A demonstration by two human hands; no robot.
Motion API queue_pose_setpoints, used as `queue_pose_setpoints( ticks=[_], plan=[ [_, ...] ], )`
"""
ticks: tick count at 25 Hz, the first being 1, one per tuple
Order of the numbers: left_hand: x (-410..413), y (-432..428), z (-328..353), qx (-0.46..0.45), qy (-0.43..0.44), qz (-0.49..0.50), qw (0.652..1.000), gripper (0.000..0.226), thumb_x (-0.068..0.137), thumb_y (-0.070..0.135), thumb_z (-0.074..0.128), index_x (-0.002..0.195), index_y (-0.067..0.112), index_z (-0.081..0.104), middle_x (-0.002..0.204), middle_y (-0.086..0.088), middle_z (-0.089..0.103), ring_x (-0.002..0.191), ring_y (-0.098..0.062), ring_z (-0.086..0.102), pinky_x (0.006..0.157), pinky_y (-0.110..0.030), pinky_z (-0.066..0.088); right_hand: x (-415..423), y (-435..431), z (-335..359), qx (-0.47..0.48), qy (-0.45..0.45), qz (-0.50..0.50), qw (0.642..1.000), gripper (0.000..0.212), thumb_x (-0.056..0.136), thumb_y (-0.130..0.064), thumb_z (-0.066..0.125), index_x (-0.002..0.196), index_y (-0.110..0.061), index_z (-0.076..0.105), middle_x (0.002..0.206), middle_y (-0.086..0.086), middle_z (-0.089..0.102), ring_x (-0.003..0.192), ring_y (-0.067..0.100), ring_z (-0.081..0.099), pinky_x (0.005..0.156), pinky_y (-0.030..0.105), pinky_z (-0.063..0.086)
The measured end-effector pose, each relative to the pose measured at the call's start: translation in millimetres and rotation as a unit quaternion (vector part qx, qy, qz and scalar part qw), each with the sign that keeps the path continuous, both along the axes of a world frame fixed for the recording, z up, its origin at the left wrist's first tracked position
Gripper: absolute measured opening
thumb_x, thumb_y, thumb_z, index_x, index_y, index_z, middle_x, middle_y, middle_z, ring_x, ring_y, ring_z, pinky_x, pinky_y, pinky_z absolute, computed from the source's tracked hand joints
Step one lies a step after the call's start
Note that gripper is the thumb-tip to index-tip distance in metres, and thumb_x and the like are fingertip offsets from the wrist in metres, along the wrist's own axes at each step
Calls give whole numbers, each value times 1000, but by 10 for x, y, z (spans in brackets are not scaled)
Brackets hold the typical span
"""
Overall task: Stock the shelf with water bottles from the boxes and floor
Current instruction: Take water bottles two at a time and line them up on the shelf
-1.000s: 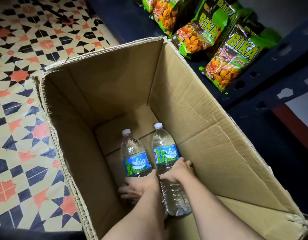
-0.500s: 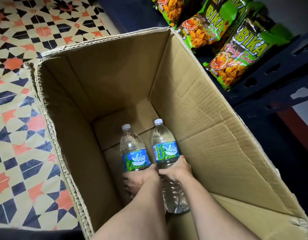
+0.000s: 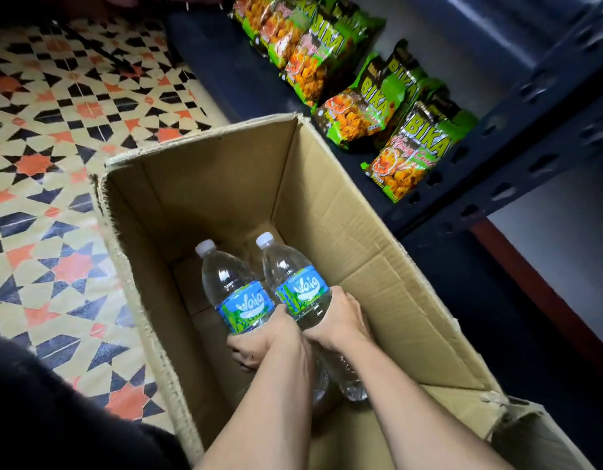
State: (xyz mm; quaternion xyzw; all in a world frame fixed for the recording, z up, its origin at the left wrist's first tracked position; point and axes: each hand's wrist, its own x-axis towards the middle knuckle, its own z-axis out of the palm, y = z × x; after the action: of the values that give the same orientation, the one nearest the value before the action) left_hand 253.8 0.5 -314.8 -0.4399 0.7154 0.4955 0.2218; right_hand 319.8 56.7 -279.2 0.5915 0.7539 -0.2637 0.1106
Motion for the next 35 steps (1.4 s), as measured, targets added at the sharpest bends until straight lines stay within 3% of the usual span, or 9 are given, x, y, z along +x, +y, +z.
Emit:
queue_pose_setpoints(
  ticks=[4,8,12,15,17,19,23,30,35],
  plan=[
    [-117,-166,653,65,56,-50,995,75,38,30,91,103,15,57,110,-13,65,104,-34,62,91,-39,52,-14,-53,679,34,61,-11,997,82,52,-38,87,122,-19,49,126,2,58,119,21,55,93,31,49],
    [-91,-426,1561,127,145,-165,967,70,49,34,91,109,16,60,107,-6,68,108,-27,62,88,-30,46,164,-259,1452,95,146,-24,984,88,52,-46,85,127,-21,47,127,0,56,124,20,51,97,33,46],
    [184,-748,2402,188,304,-253,899,75,40,51,86,105,24,59,97,3,70,94,-22,67,85,-35,54,457,-538,2210,183,266,-54,945,88,38,-58,78,116,-26,55,112,-5,66,109,16,62,90,34,52],
    [507,-918,2878,252,377,-307,837,71,45,44,91,105,26,56,97,6,69,89,-16,67,82,-32,53,788,-740,2717,254,342,-83,901,76,40,-60,80,105,-27,57,99,-13,66,94,4,62,79,15,50],
    [714,-935,3172,299,398,-333,801,68,46,39,94,102,27,56,94,7,69,85,-12,66,77,-30,52,1069,-850,3063,305,370,-101,872,62,48,-52,86,97,-31,54,89,-18,60,80,-7,52,66,-4,36],
    [907,-873,3450,335,415,-358,766,65,48,34,94,99,26,56,90,9,68,82,-9,65,74,-26,48,1359,-923,3358,354,378,-121,847,62,50,-47,90,99,-30,56,91,-17,60,81,-6,49,63,-6,32],
    [1285,-696,4012,396,443,-394,701,63,49,34,94,99,24,57,85,13,65,78,2,62,69,-22,47,1858,-952,3815,432,396,-161,794,68,46,-46,93,104,-29,60,97,-16,67,88,-4,61,66,-4,37],
    [1716,-310,4636,406,488,-471,612,81,44,48,92,111,20,56,98,5,67,92,-16,64,86,-36,54,2364,-714,4270,487,412,-222,738,66,50,-40,93,107,-30,60,99,-16,67,94,0,64,73,6,43],
    [1814,95,4863,413,492,-496,584,74,46,43,93,104,19,55,95,2,65,88,-18,60,79,-31,47,2428,-335,4391,498,423,-264,709,69,52,-45,92,108,-30,55,102,-13,63,96,5,61,72,9,41]
  ],
)
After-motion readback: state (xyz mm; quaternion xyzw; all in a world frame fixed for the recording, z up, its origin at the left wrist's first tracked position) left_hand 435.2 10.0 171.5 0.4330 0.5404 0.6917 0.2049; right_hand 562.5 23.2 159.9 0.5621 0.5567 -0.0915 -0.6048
